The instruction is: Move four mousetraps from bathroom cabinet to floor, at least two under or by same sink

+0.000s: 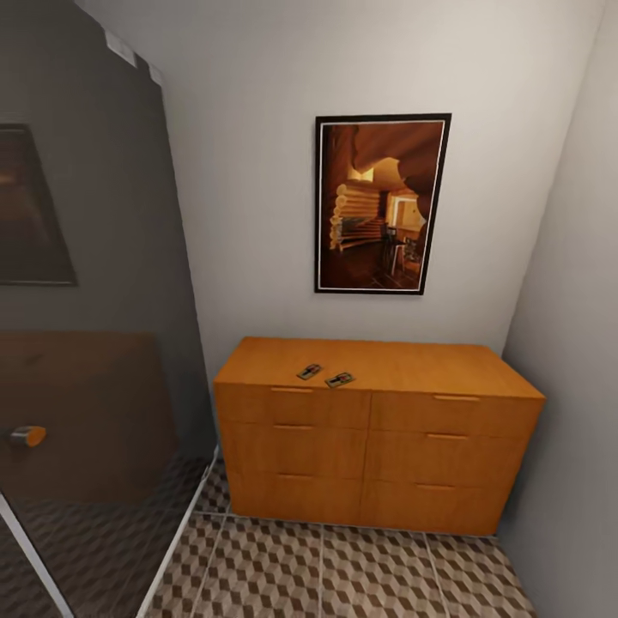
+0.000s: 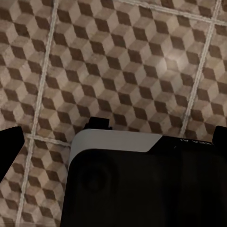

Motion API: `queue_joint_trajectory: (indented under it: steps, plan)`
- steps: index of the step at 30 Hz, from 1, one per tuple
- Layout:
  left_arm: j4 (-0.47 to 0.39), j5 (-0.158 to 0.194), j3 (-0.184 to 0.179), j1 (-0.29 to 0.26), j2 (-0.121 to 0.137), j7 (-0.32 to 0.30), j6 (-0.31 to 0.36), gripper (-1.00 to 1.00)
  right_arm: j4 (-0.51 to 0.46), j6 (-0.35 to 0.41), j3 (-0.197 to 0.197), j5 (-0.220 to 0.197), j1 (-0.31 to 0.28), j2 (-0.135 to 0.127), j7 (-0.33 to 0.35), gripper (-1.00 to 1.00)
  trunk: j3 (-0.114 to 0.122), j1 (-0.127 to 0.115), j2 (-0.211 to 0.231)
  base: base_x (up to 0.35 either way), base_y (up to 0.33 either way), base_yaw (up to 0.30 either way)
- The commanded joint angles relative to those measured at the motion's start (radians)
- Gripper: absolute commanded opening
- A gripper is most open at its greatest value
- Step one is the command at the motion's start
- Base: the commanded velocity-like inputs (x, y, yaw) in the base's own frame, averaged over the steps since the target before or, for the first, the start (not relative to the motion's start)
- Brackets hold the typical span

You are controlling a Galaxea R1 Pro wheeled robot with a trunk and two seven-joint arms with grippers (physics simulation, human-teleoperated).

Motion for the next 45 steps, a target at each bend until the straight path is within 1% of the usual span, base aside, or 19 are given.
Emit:
queue_joint_trajectory:
  steps: [1,8,23,45]
  plan:
    - [0.001,0.005,0.007,-0.001,0.0,0.0,-0.004,1.0,0.003,-0.006,-0.007,0.004,-0.001,0.0,-0.001,1.0,-0.002,0.0,-0.001,0.0,0.0,0.154]
    - [0.001,0.006,0.008,-0.001,0.0,-0.001,-0.002,1.0,0.003,-0.006,-0.007,0.004,-0.001,0.001,-0.001,1.0,-0.003,0.0,-0.001,0.031,0.0,0.044]
    - [0.001,0.004,0.008,-0.001,0.0,0.0,-0.001,1.0,0.003,-0.006,-0.008,0.003,-0.001,0.001,-0.002,1.0,-0.003,0.0,-0.001,0.184,0.0,0.002]
    - [0.001,0.001,0.006,-0.001,0.0,0.0,-0.002,1.0,0.003,-0.006,-0.009,0.003,-0.001,0.0,-0.003,1.0,-0.003,0.0,-0.001,0.015,0.0,0.0]
